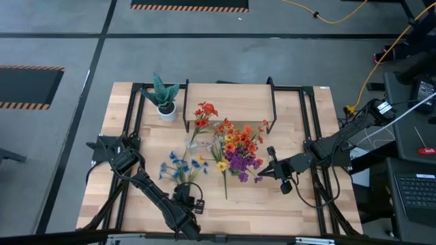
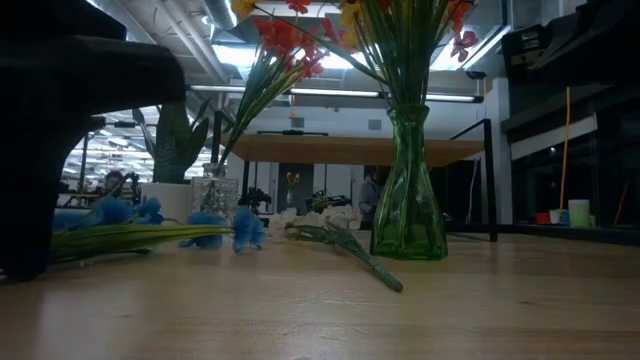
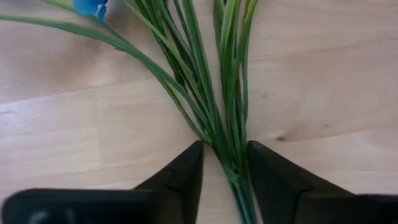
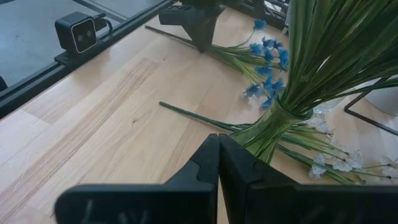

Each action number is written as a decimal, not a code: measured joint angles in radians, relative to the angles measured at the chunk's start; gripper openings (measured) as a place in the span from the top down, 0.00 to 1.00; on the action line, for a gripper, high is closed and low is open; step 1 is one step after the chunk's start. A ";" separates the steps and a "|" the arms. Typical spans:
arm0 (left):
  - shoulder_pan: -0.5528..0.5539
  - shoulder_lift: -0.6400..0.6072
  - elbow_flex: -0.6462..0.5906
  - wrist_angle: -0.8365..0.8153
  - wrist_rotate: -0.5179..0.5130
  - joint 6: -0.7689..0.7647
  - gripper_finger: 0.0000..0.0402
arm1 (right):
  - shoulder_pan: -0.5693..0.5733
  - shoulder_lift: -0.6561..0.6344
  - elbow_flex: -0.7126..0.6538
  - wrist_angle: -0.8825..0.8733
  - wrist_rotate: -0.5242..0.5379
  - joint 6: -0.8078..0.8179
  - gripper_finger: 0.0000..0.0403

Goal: Pick and place flowers into a vace then onto a shelf
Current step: Put the blue flowers into the transparent vase

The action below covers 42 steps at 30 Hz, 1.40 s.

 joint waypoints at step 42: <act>-0.278 -0.325 -0.004 -0.337 -0.850 0.096 0.99 | 0.000 0.000 0.000 0.000 0.000 0.000 0.98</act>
